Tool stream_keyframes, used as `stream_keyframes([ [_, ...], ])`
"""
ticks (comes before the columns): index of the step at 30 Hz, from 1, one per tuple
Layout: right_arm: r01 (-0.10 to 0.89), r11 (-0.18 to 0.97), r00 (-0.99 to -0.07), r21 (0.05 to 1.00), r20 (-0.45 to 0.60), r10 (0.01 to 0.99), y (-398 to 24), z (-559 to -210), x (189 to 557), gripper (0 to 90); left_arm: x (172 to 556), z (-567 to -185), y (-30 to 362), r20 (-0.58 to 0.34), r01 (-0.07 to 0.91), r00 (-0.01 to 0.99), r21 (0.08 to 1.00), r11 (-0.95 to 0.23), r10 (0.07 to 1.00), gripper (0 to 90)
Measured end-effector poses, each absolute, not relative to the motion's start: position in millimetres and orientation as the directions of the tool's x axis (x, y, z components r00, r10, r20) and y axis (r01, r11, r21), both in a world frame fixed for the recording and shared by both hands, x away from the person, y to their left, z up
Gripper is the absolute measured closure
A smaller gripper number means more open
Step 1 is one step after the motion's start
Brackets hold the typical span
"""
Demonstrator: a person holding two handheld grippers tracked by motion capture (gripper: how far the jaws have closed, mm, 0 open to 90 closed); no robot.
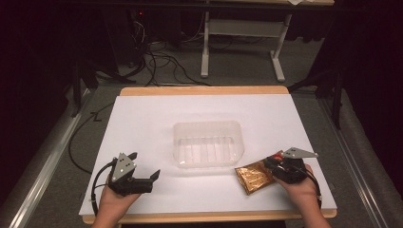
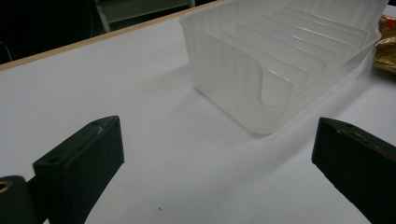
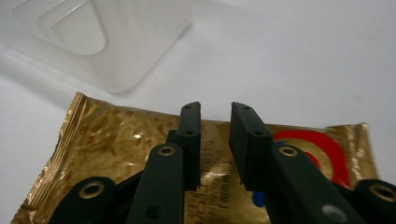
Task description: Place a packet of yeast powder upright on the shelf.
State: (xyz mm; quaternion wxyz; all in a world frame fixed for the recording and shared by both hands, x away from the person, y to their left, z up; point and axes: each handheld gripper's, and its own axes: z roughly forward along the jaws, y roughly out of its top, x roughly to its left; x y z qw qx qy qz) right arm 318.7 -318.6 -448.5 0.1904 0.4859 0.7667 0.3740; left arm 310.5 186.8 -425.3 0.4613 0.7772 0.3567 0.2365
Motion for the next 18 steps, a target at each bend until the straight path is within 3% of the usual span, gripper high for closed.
stream_keyframes([
  [8,0.612,0.184,-0.398,0.769,0.099,0.912,-336,-448,313,57.5,311,-426,186,0.035,0.345,0.632,0.882,-0.321,0.774,3.1],
  [9,0.621,0.159,-0.38,0.768,0.116,0.918,-341,-448,310,52.2,311,-427,185,0.035,0.347,0.633,0.881,-0.323,0.773,3.1],
  [18,0.608,0.09,-0.319,0.789,0.138,0.938,-372,-446,292,44.0,311,-428,187,0.026,0.351,0.632,0.881,-0.316,0.775,3.1],
])
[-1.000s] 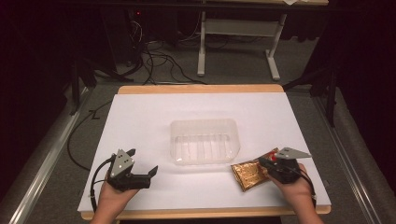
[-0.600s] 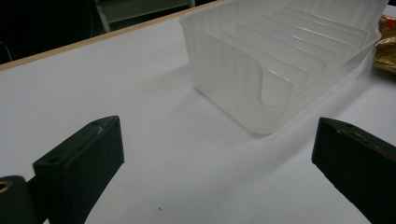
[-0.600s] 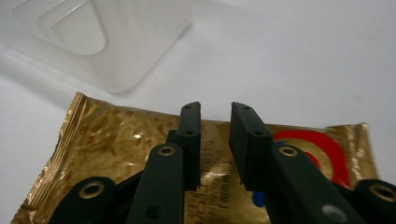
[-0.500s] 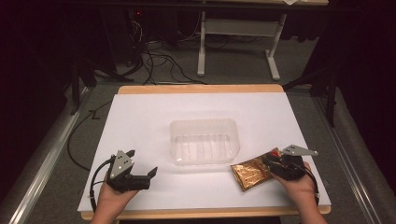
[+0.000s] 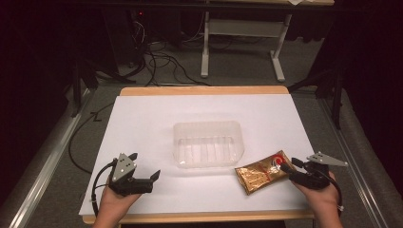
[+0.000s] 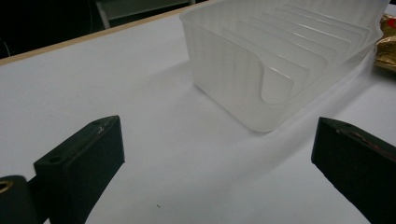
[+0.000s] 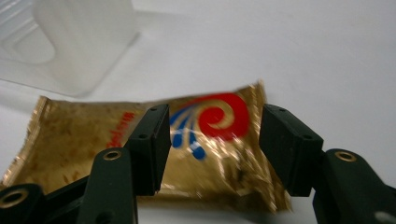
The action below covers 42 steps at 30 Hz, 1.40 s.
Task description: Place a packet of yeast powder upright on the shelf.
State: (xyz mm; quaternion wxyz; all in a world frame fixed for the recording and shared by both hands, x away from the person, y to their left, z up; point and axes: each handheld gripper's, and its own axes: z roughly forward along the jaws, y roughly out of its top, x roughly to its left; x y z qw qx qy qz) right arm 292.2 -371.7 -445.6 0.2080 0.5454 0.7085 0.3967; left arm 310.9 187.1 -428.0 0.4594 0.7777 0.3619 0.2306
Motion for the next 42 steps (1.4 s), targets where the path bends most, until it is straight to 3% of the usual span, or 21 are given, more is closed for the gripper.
stream_keyframes([
  [18,0.664,-0.131,-0.17,0.736,0.32,0.932,-424,-472,292,44.0,314,-431,187,0.011,0.363,0.636,0.878,-0.311,0.772,3.2],
  [34,0.736,-0.184,-0.244,0.651,0.509,0.825,-418,-484,298,53.6,312,-433,181,0.023,0.363,0.659,0.866,-0.344,0.752,3.3],
  [42,0.749,-0.19,-0.248,0.635,0.534,0.808,-413,-484,301,50.2,312,-433,181,0.026,0.36,0.665,0.865,-0.351,0.746,3.3],
])
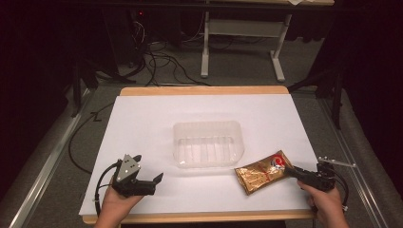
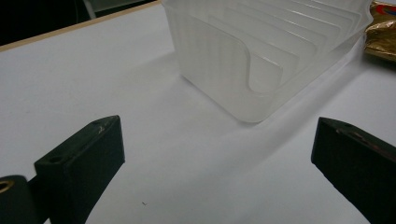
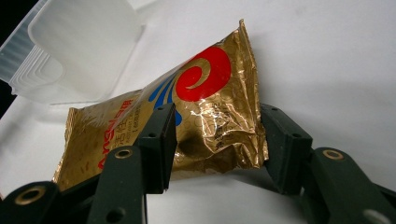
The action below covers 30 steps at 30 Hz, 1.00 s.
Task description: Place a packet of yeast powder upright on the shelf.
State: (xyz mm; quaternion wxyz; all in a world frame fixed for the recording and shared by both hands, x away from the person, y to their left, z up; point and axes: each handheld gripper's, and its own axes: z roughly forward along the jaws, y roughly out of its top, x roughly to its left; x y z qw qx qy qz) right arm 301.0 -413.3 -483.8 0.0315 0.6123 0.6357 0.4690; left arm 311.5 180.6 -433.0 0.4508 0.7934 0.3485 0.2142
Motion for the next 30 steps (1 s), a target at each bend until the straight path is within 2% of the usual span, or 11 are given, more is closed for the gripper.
stream_keyframes([
  [4,0.754,-0.186,-0.243,0.63,0.53,0.812,-409,-484,303,55.3,312,-433,181,0.024,0.354,0.672,0.867,-0.35,0.74,3.3],
  [9,0.757,-0.158,-0.238,0.634,0.492,0.837,-403,-483,306,66.2,311,-433,180,0.027,0.354,0.675,0.866,-0.355,0.738,3.3],
  [12,0.753,-0.123,-0.24,0.646,0.445,0.863,-401,-483,306,76.5,312,-433,180,0.026,0.355,0.674,0.865,-0.354,0.738,3.3],
  [19,0.76,-0.066,-0.263,0.646,0.399,0.878,-392,-480,308,88.3,311,-433,180,0.028,0.355,0.676,0.863,-0.359,0.737,3.2],
  [30,0.699,-0.069,-0.307,0.712,0.385,0.87,-389,-467,303,90.0,311,-432,181,0.024,0.351,0.673,0.87,-0.348,0.739,3.3],
])
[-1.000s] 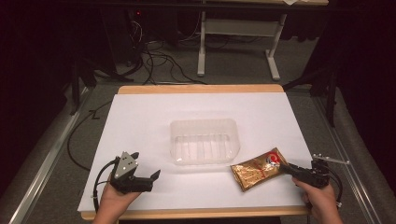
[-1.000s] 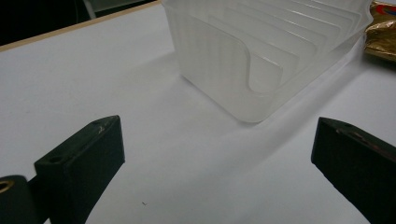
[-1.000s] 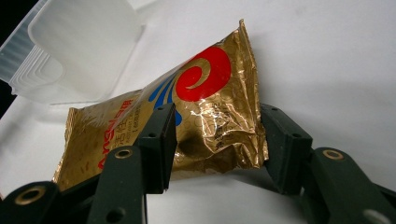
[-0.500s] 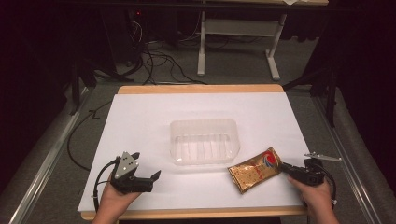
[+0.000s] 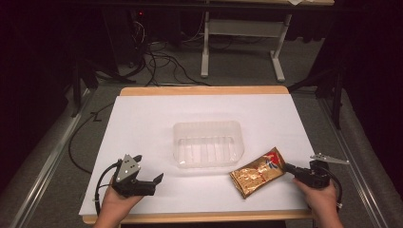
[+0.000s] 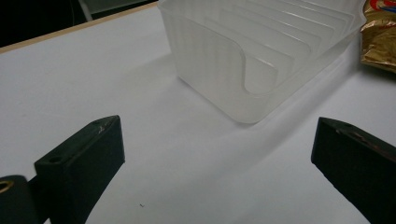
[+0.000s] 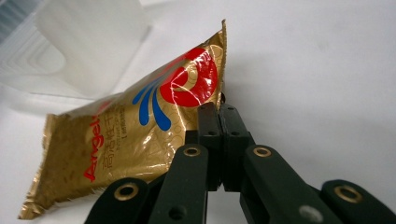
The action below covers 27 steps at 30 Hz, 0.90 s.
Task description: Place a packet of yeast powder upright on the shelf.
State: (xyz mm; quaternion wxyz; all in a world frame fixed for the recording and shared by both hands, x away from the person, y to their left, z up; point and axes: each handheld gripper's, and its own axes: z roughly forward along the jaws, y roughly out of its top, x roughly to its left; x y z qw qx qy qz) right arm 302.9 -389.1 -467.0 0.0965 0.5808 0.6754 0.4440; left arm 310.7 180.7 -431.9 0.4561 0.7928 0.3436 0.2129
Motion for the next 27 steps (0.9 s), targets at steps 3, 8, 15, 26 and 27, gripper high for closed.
stream_keyframes([
  [3,0.665,-0.081,-0.324,0.742,0.384,0.864,-387,-460,299,90.0,310,-431,181,0.026,0.348,0.672,0.871,-0.347,0.74,3.2],
  [8,0.63,-0.093,-0.349,0.771,0.388,0.853,-386,-453,296,90.0,311,-432,180,0.03,0.345,0.673,0.871,-0.35,0.739,3.3],
  [15,0.575,-0.126,-0.373,0.808,0.397,0.839,-387,-442,289,90.0,309,-428,182,0.031,0.321,0.668,0.889,-0.326,0.743,3.8],
  [26,0.468,-0.166,-0.392,0.868,0.372,0.842,-387,-425,278,90.0,307,-426,185,0.041,0.299,0.659,0.902,-0.311,0.751,4.0],
  [27,0.455,-0.167,-0.395,0.875,0.366,0.843,-386,-422,277,90.0,307,-425,185,0.043,0.297,0.659,0.902,-0.313,0.751,4.0],
])
